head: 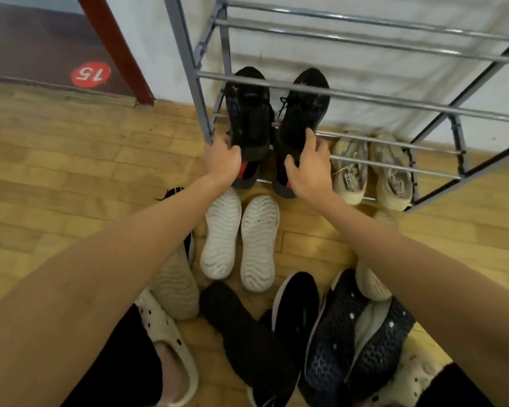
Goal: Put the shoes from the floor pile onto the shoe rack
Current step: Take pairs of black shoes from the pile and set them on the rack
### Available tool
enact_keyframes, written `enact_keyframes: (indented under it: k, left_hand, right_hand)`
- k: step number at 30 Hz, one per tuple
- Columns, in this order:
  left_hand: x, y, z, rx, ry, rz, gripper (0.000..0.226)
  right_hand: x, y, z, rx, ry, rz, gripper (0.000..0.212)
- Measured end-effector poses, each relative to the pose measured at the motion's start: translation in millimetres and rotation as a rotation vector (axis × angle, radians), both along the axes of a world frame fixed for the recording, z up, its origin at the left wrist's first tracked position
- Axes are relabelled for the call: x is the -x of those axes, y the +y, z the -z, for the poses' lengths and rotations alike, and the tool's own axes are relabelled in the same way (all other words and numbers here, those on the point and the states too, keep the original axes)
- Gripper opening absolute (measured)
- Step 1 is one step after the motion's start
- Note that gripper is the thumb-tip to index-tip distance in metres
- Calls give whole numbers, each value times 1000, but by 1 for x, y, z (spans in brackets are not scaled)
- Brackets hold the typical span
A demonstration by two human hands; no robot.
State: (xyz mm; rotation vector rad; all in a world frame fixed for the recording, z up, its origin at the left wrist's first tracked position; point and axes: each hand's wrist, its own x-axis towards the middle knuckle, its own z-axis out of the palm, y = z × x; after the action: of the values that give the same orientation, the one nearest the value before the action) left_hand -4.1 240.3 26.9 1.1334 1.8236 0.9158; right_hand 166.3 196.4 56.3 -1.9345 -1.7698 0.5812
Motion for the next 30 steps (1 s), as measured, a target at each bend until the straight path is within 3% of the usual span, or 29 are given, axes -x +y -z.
enact_keyframes:
  k: [4, 10, 15, 21, 27, 30]
  left_hand:
    - [10, -58, 4, 21, 80, 105, 28]
    - [18, -134, 19, 194, 115, 70, 28]
    - [-4, -203, 37, 418, 237, 223, 17]
    - [-34, -266, 71, 882, 186, 250, 89]
    - [-51, -293, 82, 898, 322, 108, 118]
    - [-57, -291, 80, 954, 220, -34, 125]
  right_hand:
    - [-10, -50, 1, -29, -124, -149, 60]
    - [-22, -112, 17, 207, -261, -257, 55]
    - [-35, -152, 40, 499, -309, -311, 56]
    - [-53, -193, 63, 651, -293, -356, 51]
    - [-61, -227, 79, 704, -325, -421, 57]
    - [-61, -241, 88, 673, -334, -452, 54]
